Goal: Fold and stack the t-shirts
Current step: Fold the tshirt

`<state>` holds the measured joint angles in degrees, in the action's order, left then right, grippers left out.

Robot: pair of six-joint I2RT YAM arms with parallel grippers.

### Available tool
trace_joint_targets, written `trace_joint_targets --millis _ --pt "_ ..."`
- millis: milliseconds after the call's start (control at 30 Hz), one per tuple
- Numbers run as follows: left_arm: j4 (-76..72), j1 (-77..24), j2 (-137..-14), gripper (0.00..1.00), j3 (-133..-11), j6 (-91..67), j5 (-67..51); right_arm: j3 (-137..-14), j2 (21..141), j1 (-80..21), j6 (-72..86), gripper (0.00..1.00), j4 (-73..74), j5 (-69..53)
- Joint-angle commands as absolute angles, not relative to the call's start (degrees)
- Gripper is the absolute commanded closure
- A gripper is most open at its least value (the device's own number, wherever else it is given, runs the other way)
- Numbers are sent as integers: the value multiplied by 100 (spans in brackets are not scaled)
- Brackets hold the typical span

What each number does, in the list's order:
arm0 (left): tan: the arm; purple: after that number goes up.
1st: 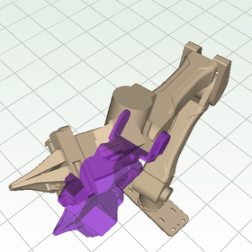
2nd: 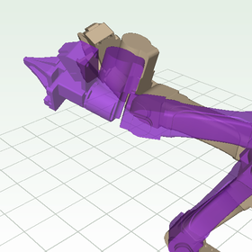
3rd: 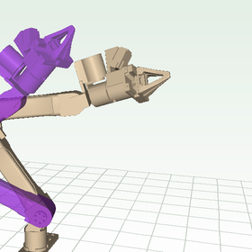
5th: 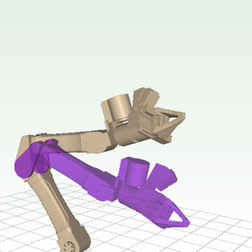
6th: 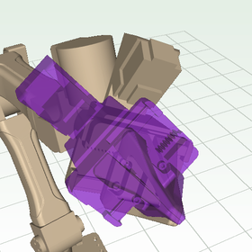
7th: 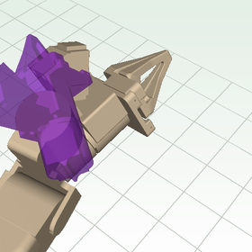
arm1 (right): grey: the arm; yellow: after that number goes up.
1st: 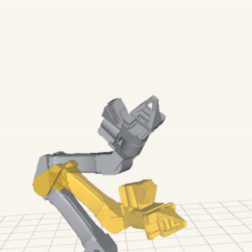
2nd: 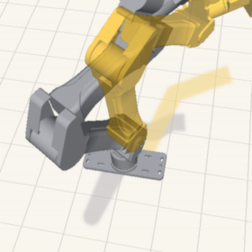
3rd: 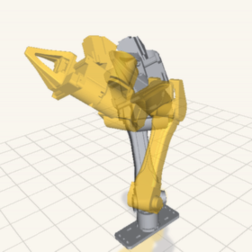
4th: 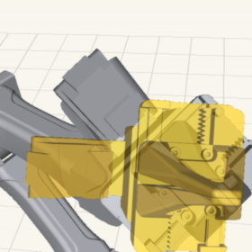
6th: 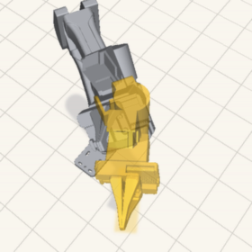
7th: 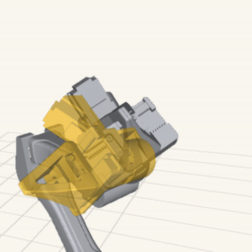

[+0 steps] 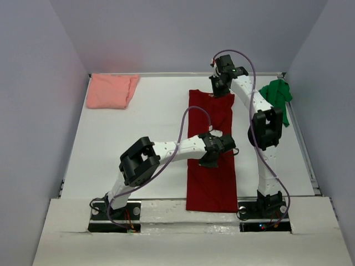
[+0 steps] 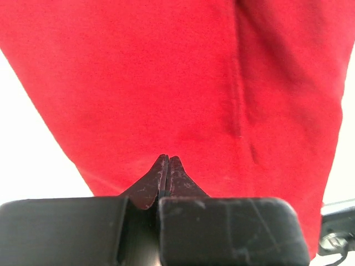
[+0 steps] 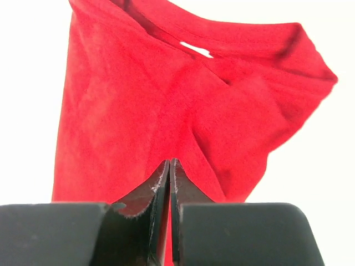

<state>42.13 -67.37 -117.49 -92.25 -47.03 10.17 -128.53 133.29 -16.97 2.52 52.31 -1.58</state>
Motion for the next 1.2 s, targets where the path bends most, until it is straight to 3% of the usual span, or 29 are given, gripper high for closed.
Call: trace_joint_targets --millis 0,67,100,300,533,767,1167 --pt "4693 -6671 -11277 100 -9290 -4738 1985 -12315 12613 -1740 456 85 5141 508" --pt "4606 -6497 -11136 100 -9220 -4484 2048 -12086 12428 -1740 562 90 5194 562" --pt "4431 -6399 -11075 100 -9159 -4369 2013 -11789 12358 -1740 632 100 5203 606" --pt "3623 -5556 -10503 100 -8895 -3395 1723 -10495 11559 -1740 1204 100 4571 379" --pt "2596 -4510 -10520 100 -9596 -2085 793 -9616 10760 -1740 1529 100 4359 281" --pt "2180 -4184 -11890 100 -10932 -1047 -1290 -8790 10240 -1740 1555 100 4236 492" --pt "1969 -3648 -13710 100 -12269 -791 -2811 -7718 8869 -1740 1828 100 4060 53"
